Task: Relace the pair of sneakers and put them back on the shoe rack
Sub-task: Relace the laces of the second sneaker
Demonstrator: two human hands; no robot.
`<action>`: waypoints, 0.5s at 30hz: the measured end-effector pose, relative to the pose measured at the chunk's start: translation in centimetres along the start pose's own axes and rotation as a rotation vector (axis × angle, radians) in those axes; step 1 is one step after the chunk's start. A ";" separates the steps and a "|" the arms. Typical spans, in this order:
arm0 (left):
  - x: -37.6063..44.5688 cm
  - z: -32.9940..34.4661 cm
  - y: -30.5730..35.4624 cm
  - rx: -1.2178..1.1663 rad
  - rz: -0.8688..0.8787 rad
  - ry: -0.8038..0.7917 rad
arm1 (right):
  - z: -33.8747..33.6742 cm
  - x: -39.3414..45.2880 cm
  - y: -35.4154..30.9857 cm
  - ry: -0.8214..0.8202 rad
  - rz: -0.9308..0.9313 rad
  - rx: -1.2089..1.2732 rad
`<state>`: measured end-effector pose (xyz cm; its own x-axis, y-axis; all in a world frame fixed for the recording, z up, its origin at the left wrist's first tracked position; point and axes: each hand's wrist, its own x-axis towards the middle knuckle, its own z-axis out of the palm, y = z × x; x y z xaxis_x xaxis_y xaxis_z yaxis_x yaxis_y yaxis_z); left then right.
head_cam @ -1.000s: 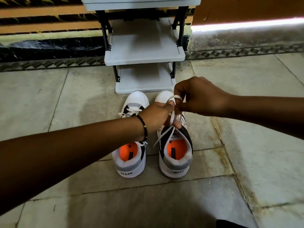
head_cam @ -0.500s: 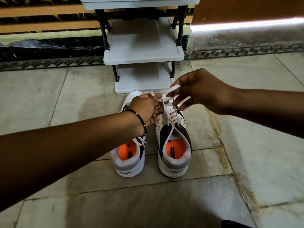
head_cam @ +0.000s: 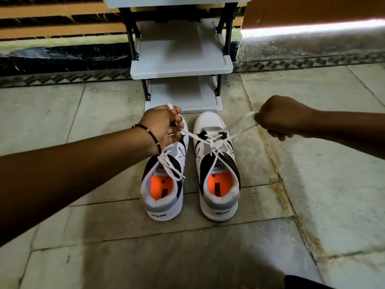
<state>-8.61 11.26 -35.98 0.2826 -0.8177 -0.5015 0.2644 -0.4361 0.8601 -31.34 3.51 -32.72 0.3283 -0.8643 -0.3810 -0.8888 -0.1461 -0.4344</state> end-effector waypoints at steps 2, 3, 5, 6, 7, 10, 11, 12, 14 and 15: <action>0.5 -1.3 -0.3 0.183 0.053 -0.012 | -0.3 0.1 1.3 -0.033 0.054 -0.232; 0.7 -2.0 -0.3 0.282 0.071 -0.033 | -0.3 0.2 2.0 -0.063 0.099 -0.300; 0.8 -2.7 -0.4 0.429 0.071 -0.061 | 0.0 0.5 3.4 -0.134 0.192 -0.294; 0.8 -2.9 -0.3 0.471 0.061 -0.060 | 0.3 0.6 3.9 -0.160 0.216 -0.277; 0.9 -2.9 -0.4 0.498 0.057 -0.053 | 0.6 0.6 4.3 -0.179 0.224 -0.271; 1.8 -2.7 -1.0 0.705 0.142 0.026 | 1.6 0.7 4.8 -0.216 0.226 -0.307; 2.1 -2.7 -1.3 0.906 0.204 0.061 | 1.8 0.8 4.7 -0.216 0.221 -0.320; 2.1 -2.7 -1.5 1.135 0.247 0.083 | 2.0 1.0 4.7 -0.193 0.194 -0.341; 1.9 -2.3 -2.2 1.416 0.348 0.073 | 2.2 1.3 4.3 -0.071 0.038 -0.397; 1.7 -1.9 -2.5 1.488 0.430 0.032 | 2.3 1.4 3.8 -0.002 -0.061 -0.388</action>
<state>-7.08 11.69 -39.11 0.1180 -0.9754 -0.1859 -0.9577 -0.1613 0.2383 -33.54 2.85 -36.78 0.3848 -0.8476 -0.3655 -0.9223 -0.3689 -0.1155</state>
